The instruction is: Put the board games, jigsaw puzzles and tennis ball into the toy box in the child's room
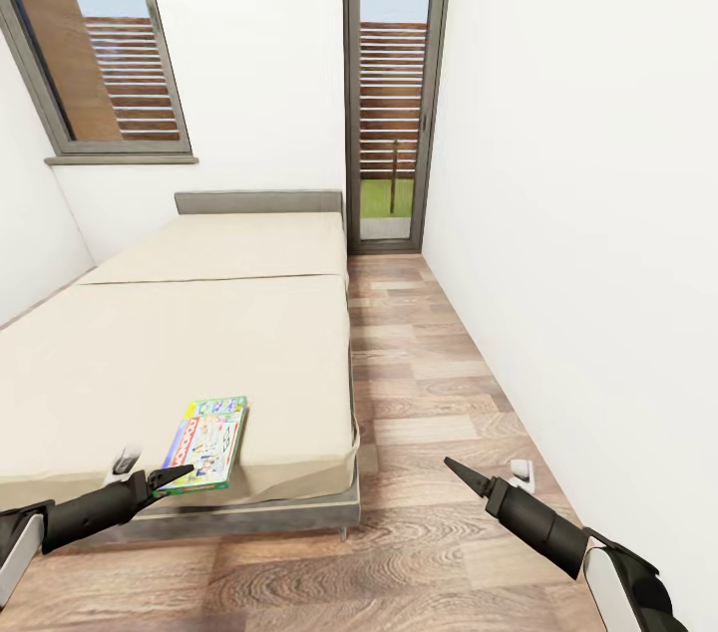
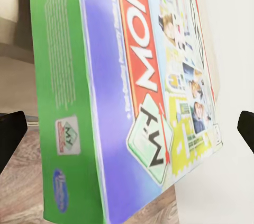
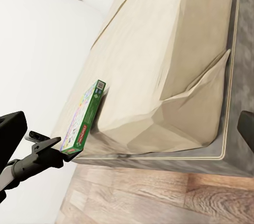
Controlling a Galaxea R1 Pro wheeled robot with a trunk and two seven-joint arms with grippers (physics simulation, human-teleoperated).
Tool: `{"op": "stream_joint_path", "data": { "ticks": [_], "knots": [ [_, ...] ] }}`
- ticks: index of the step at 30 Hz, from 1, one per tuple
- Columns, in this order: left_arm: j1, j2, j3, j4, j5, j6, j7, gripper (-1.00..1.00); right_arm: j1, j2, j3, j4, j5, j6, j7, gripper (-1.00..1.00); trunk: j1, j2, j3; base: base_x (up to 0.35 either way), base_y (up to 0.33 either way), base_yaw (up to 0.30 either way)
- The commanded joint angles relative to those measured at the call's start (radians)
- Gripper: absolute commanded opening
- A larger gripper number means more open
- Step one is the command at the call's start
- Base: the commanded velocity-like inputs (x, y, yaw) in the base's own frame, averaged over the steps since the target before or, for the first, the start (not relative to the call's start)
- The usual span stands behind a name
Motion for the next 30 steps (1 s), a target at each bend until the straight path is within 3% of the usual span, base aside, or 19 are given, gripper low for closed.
{"op": "stream_joint_path", "data": {
  "ticks": [1,6,7,13,21,30],
  "knots": [
    [0.000,0.000,0.001,0.000,0.004,0.006,-0.001,1.00,-0.001,0.000,-0.001,0.000,-0.004,0.006,0.001,1.00,0.000,0.000,-0.001,0.000,0.000,0.000],
    [0.000,0.000,0.002,0.000,0.005,0.006,-0.002,1.00,-0.001,0.000,-0.001,0.000,-0.004,0.006,0.001,1.00,0.000,0.000,-0.001,0.000,0.000,0.000],
    [0.000,0.000,0.002,0.000,0.005,0.006,-0.002,-1.00,-0.001,0.000,-0.001,0.000,-0.004,0.006,0.001,1.00,0.000,0.000,-0.001,0.000,0.000,0.000],
    [0.000,0.000,0.004,0.000,0.006,0.006,-0.006,-1.00,-0.001,0.000,-0.001,0.000,-0.004,0.006,0.001,1.00,0.000,0.000,-0.001,0.000,0.000,0.000],
    [0.000,0.000,0.007,0.000,0.005,0.009,-0.048,-1.00,-0.001,0.000,-0.001,-0.001,-0.004,0.006,0.001,1.00,-0.031,0.056,0.024,0.000,0.000,0.000],
    [0.000,0.000,0.006,0.000,0.005,0.010,-0.053,-1.00,-0.001,0.000,-0.001,-0.001,-0.004,0.006,0.001,1.00,-0.065,0.119,0.052,0.000,0.000,0.000]
  ]
}}
